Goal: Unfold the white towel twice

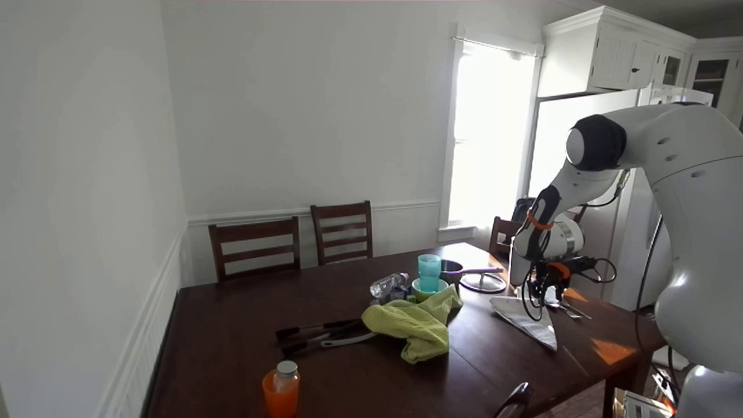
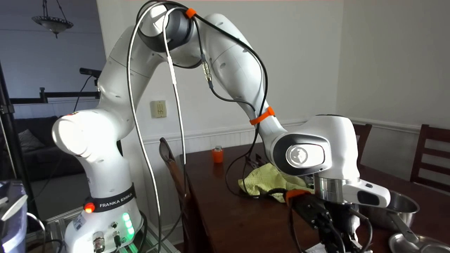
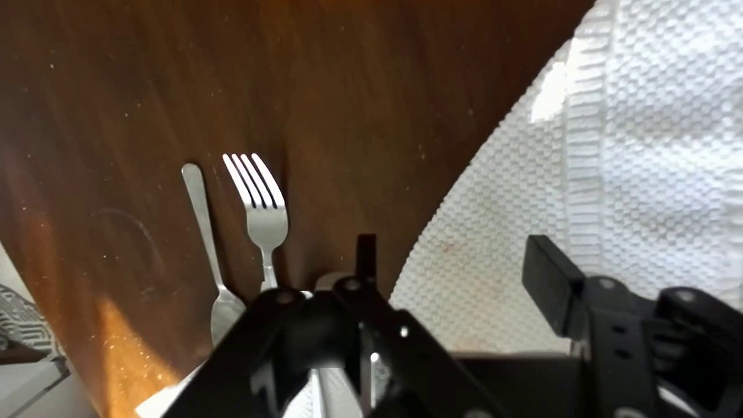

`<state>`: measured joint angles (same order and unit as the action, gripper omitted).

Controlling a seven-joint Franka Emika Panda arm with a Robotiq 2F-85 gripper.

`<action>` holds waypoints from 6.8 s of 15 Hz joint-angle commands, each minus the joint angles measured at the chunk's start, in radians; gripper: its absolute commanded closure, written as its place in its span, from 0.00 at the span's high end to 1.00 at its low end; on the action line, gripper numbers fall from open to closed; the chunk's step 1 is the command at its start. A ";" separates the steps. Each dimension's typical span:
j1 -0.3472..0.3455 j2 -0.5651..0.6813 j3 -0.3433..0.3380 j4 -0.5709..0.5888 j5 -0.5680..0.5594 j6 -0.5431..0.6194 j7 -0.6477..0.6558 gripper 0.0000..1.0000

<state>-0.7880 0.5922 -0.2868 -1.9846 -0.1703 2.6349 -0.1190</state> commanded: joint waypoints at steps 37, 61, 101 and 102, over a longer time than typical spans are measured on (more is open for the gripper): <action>0.191 -0.004 0.041 -0.131 0.126 -0.198 -0.040 0.00; 0.258 -0.121 -0.091 -0.027 0.142 -0.252 0.037 0.48; 0.356 0.194 -0.032 0.203 0.298 -0.016 0.344 0.69; 0.356 0.202 -0.033 0.209 0.298 -0.015 0.344 0.63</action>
<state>-0.4297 0.7588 -0.3184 -1.8113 0.1056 2.6040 0.2160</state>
